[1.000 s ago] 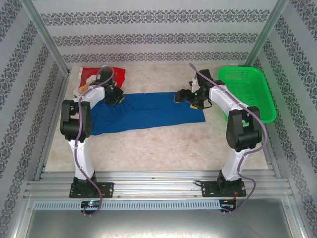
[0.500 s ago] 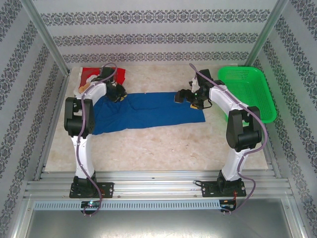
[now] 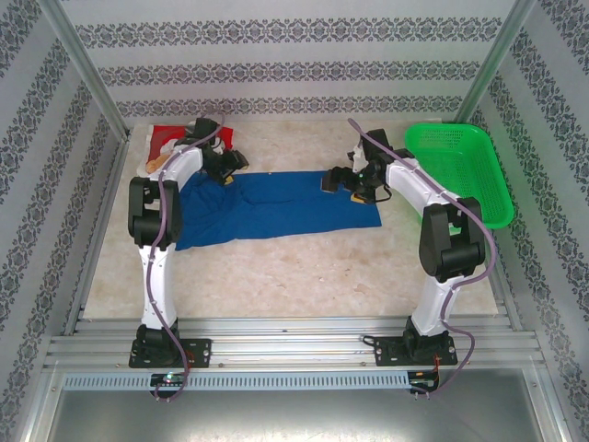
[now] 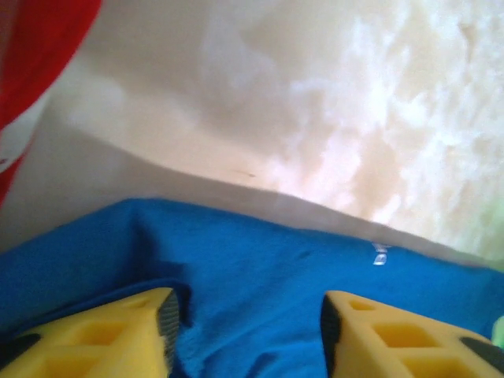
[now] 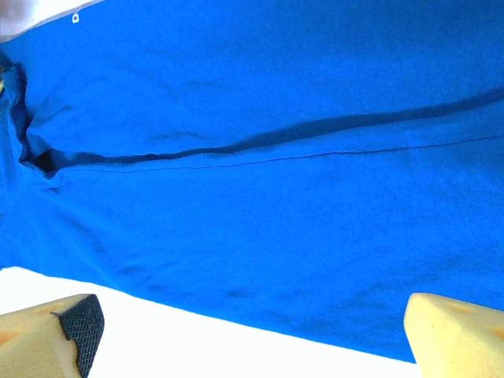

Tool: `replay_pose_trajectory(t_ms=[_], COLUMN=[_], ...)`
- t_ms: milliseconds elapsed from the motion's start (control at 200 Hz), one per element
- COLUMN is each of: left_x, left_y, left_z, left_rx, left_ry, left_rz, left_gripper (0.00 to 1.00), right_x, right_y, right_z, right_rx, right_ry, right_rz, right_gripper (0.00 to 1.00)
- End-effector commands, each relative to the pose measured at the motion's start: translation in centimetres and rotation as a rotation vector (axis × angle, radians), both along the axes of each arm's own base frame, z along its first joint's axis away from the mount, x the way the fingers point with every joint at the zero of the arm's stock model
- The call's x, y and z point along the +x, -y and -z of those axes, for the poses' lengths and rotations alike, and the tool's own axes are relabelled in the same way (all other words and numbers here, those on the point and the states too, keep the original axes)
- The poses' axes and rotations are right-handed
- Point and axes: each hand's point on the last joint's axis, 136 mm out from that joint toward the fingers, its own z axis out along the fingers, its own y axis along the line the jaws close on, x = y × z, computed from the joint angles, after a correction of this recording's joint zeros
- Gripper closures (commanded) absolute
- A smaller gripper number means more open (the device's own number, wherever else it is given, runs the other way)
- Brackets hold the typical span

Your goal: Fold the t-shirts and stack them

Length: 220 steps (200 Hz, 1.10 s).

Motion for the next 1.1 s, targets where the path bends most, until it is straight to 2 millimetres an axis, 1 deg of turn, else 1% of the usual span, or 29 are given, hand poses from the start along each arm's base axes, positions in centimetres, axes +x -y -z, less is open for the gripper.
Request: replay_pose_trajectory(t_ms=[0, 70, 125, 205, 215, 305, 360, 430, 465, 520, 570, 600, 634, 684, 749, 879, 989, 1094], left_x=[1.6, 1.6, 0.9, -0.8, -1.1, -3.6, -5.2, -6.8, -7.5, -8.2, -8.6, -8.7, -8.8, -8.8, -8.6, -8.1, -7.5, -6.2], left_y=[0.7, 0.3, -0.3, -1.9, -2.1, -4.0, -5.2, -6.4, -7.0, -7.8, -8.3, -8.5, -8.7, -8.8, -8.9, -10.0, -11.6, -12.8], left_z=[-3.4, -6.2, -7.7, -8.6, -8.4, -8.3, -7.8, -6.4, -5.5, -4.5, -3.7, -3.2, -2.6, -1.6, -0.6, 0.9, 1.6, 1.5], left_rx=[-0.014, 0.009, 0.036, 0.056, 0.055, 0.079, 0.106, 0.114, 0.112, 0.112, 0.123, 0.130, 0.137, 0.138, 0.140, 0.195, 0.271, 0.306], left_ry=[0.104, 0.151, 0.162, 0.127, 0.115, 0.074, 0.045, 0.007, -0.016, -0.031, -0.043, -0.049, -0.056, -0.070, -0.080, -0.089, -0.085, -0.051], left_rz=[0.022, 0.021, 0.009, -0.036, -0.043, -0.091, -0.113, -0.135, -0.150, -0.168, -0.181, -0.185, -0.188, -0.191, -0.198, -0.229, -0.270, -0.302], left_gripper=[0.37, 0.34, 0.32, 0.31, 0.31, 0.32, 0.35, 0.43, 0.50, 0.63, 0.77, 0.82, 0.86, 0.88, 0.89, 0.91, 0.90, 0.88], right_x=[0.3, 0.3, 0.3, 0.3, 0.3, 0.4, 0.4, 0.5, 0.5, 0.6, 0.6, 0.6, 0.6, 0.6, 0.6, 0.6, 0.4, 0.3], right_y=[-0.8, -0.8, -0.8, -0.9, -0.9, -1.0, -1.1, -1.2, -1.2, -1.4, -1.5, -1.5, -1.6, -1.6, -1.7, -1.6, -1.5, -1.5], right_z=[-0.2, -0.4, -0.3, -0.2, -0.3, -0.2, -0.3, -0.2, -0.3, -0.2, -0.3, -0.3, -0.4, -0.5, -0.6, -0.7, -0.7, -0.7], right_rx=[0.006, 0.003, 0.001, 0.001, 0.003, 0.000, 0.002, 0.004, 0.007, 0.008, 0.007, 0.006, 0.006, 0.008, 0.007, 0.004, 0.004, 0.005], right_ry=[0.002, 0.006, 0.003, 0.001, 0.003, 0.005, 0.005, 0.004, 0.005, 0.003, 0.004, 0.005, 0.006, 0.006, 0.007, 0.010, 0.010, 0.008], right_rz=[-0.016, -0.015, -0.013, -0.011, -0.011, -0.012, -0.011, -0.011, -0.010, -0.013, -0.019, -0.020, -0.023, -0.023, -0.026, -0.027, -0.027, -0.027], right_gripper=[0.02, 0.02, 0.02, 0.02, 0.02, 0.02, 0.02, 0.02, 0.02, 0.02, 0.02, 0.02, 0.02, 0.02, 0.02, 0.02, 0.02, 0.02])
